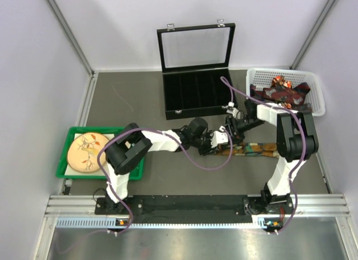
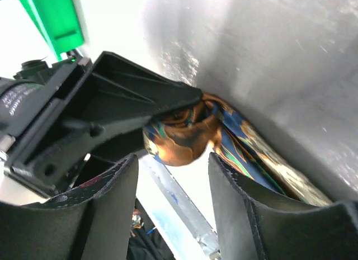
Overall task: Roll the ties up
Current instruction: Roll the tie at the center of the board.
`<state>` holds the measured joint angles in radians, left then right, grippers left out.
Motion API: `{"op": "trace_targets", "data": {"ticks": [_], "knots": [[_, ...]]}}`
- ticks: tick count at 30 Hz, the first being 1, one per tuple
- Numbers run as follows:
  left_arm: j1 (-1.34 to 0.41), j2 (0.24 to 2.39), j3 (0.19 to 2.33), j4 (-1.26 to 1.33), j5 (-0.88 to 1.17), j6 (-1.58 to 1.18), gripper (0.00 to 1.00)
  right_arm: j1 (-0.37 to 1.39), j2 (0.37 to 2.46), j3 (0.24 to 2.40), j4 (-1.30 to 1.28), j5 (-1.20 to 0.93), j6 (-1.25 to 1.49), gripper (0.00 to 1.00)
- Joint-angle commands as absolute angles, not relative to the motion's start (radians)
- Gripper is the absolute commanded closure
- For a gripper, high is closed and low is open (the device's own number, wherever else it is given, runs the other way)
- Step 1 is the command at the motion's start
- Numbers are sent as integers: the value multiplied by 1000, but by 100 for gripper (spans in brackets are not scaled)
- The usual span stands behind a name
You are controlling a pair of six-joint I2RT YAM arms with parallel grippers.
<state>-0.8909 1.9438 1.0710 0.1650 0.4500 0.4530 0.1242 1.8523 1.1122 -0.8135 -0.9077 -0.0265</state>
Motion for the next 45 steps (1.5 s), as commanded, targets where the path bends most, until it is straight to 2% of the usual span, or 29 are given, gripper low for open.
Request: {"op": "trace_targets", "data": {"ticks": [1, 6, 9, 10, 13, 15, 17, 18, 19, 22, 30, 38, 42, 43, 45], "knots": [[-890, 2003, 1072, -146, 293, 546, 80, 147, 1862, 1095, -773, -989, -9, 49], [-891, 2031, 1132, -216, 290, 566, 77, 182, 1890, 1091, -776, -916, -29, 59], [-893, 2031, 1135, -222, 293, 575, 75, 183, 1910, 1097, -784, -855, -38, 86], [-893, 2033, 1137, -222, 291, 575, 74, 183, 1913, 1097, -787, -841, -37, 100], [-893, 2034, 1132, -221, 302, 566, 66, 178, 1921, 1095, -790, -784, -41, 100], [-878, 2029, 1124, -201, 345, 537, 53, 158, 1922, 1083, -778, -746, -46, 100], [-835, 2008, 1099, -160, 469, 499, 45, 138, 1927, 1069, -758, -710, -48, 100], [-815, 1996, 1085, -128, 512, 479, 42, 134, 1928, 1066, -753, -689, -57, 100], [-796, 1985, 1072, -42, 556, 457, 34, 129, 1930, 1063, -747, -675, -58, 100], [-744, 1962, 1020, 160, 690, 376, 23, 120, 1921, 1057, -721, -649, -69, 100], [-755, 2049, 994, 530, 851, 233, 13, 136, 1918, 1112, -735, -549, -44, 100], [-811, 2152, 1038, 739, 845, 82, 14, 161, 1910, 1106, -762, -514, -52, 100], [-822, 2197, 1074, 741, 816, 46, 28, 170, 1914, 1109, -761, -528, -58, 100], [-824, 2197, 1081, 691, 799, 75, 39, 173, 1919, 1111, -762, -538, -61, 100], [-825, 2183, 1085, 605, 747, 122, 51, 179, 1925, 1127, -759, -572, -61, 100]]}}
